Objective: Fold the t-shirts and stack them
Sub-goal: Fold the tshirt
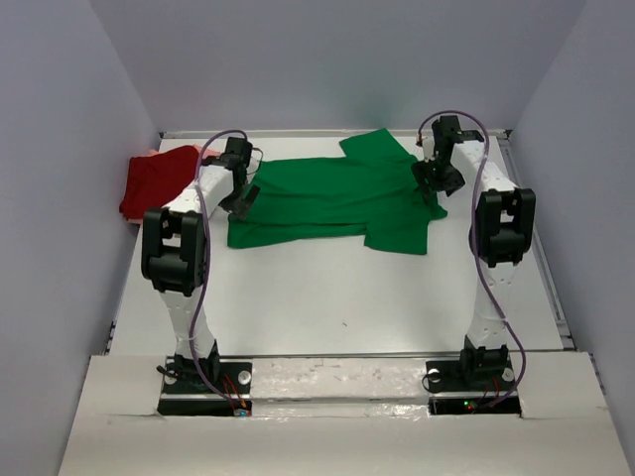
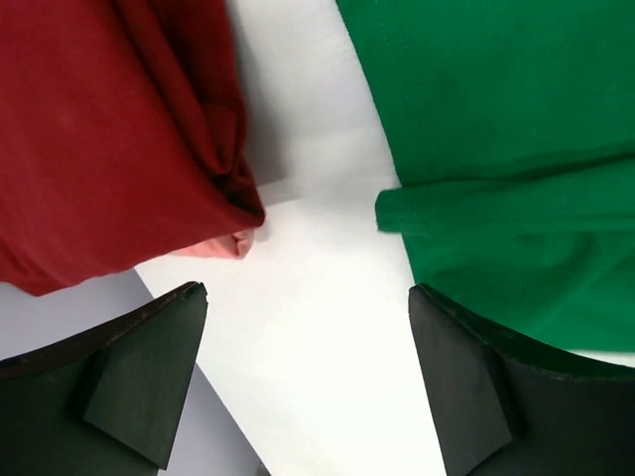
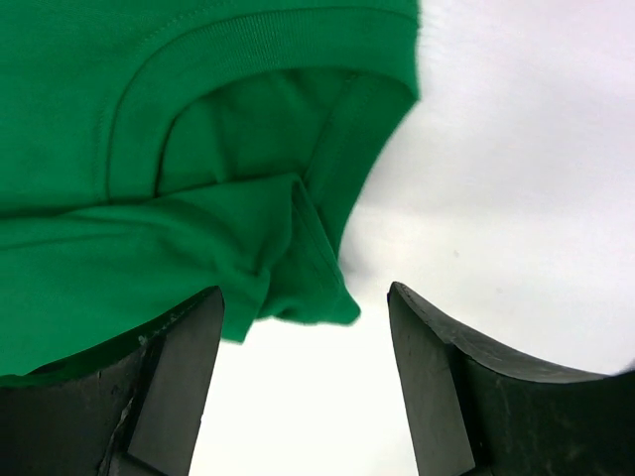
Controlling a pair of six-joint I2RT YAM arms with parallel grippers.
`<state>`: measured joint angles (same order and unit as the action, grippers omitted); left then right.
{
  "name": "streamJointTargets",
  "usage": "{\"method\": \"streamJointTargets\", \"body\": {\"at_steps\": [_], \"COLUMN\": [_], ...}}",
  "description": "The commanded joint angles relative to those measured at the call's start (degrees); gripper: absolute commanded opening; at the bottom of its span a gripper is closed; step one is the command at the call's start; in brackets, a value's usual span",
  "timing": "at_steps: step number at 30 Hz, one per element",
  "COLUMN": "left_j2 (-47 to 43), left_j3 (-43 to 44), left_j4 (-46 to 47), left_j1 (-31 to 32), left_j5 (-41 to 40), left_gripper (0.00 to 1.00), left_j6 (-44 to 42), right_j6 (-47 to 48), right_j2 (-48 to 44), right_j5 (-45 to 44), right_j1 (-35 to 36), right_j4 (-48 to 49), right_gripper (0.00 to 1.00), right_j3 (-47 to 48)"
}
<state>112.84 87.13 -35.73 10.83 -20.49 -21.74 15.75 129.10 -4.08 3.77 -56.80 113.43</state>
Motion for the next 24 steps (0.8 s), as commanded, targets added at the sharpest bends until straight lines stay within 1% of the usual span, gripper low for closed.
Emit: {"method": "streamJointTargets", "body": {"at_steps": [1, 2, 3, 8, 10, 12, 14, 16, 19, 24], "left_j2": [-10.4, -11.0, -11.8, -12.7, -13.4, -13.5, -13.8, -14.7, -15.8, -17.8], "left_j3": [2.5, 2.7, 2.9, 1.1, -1.3, -2.7, -4.5, -5.3, -6.2, -7.7], "left_j4": [-3.1, -5.4, -6.5, -10.9, -13.0, -14.1, -13.9, -13.1, -12.2, -10.2], "left_j1": [0.2, 0.1, 0.1, -0.7, -1.3, -1.6, -2.2, -2.7, -3.8, -4.2], "left_j5": [3.0, 5.6, 10.0, 16.9, 24.6, 26.1, 28.4, 29.3, 30.6, 29.2], "left_gripper": [0.97, 0.98, 0.98, 0.98, 0.98, 0.98, 0.98, 0.98, 0.98, 0.98], "left_j6": [0.0, -0.6, -0.7, -0.1, -2.4, -3.1, -4.1, -3.8, -3.3, -2.5], "right_j6": [0.7, 0.7, 0.7, 0.7, 0.9, 1.3, 1.8, 2.4, 3.2, 6.0], "right_j2": [-8.4, -9.2, -10.6, -14.3, -16.2, -17.5, -19.0, -20.0, -23.2, -25.9], "right_j5": [-0.6, -0.6, -0.6, -0.2, -0.2, 0.6, 2.7, 3.6, 6.2, 10.1], "right_j1": [-0.3, -0.3, -0.3, -0.3, -0.3, -0.3, -0.3, -0.3, -0.3, -0.3], "right_j4": [-0.5, -0.5, -0.5, -0.3, 0.1, 0.2, -0.9, -1.6, -1.7, -3.6], "right_gripper": [0.73, 0.73, 0.73, 0.73, 0.73, 0.71, 0.60, 0.54, 0.55, 0.55], "right_j3": [2.2, 1.5, 1.2, -2.7, -6.4, -7.6, -10.8, -14.4, -20.3, -26.1]}}
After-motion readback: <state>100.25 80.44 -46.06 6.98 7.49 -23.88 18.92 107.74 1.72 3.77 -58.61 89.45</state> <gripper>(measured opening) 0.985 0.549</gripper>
